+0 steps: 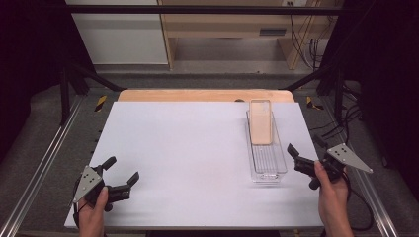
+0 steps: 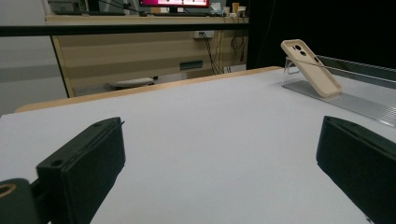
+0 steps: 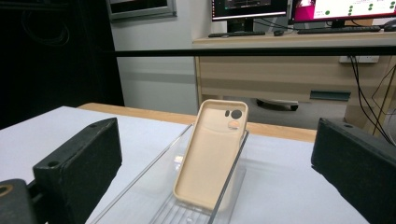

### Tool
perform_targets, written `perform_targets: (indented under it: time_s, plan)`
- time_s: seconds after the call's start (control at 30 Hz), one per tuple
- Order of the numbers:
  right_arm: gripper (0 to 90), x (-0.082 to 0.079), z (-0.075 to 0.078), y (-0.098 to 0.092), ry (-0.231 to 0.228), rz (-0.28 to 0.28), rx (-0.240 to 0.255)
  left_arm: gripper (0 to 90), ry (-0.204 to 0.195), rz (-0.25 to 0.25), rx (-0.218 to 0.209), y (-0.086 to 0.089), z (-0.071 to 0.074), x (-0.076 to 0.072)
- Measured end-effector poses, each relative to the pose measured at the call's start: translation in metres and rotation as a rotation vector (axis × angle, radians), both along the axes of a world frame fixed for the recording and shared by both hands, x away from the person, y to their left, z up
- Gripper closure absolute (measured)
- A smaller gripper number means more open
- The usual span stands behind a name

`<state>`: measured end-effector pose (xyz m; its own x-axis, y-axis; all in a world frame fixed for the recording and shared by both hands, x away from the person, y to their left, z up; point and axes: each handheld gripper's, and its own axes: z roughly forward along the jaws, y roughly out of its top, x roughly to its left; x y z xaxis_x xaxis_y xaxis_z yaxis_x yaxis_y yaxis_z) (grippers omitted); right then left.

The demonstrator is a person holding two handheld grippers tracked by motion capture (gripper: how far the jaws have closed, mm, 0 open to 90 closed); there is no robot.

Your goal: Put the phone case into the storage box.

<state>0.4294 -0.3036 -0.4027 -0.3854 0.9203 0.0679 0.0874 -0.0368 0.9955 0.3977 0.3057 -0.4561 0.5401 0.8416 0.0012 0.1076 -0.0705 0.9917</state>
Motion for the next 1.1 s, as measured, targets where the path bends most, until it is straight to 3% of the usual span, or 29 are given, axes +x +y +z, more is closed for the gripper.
perform_targets:
  time_s: [0.67, 1.1]
  plan:
    - [2.3, -0.013, -0.024, 0.006, 0.015, 0.015, -0.022, 1.2, -0.007, -0.009, 0.003, -0.002, 0.001, -0.001]
    - [2.3, -0.017, -0.039, 0.013, -0.017, 0.032, -0.028, 1.2, -0.012, -0.013, 0.011, -0.003, 0.002, -0.001]
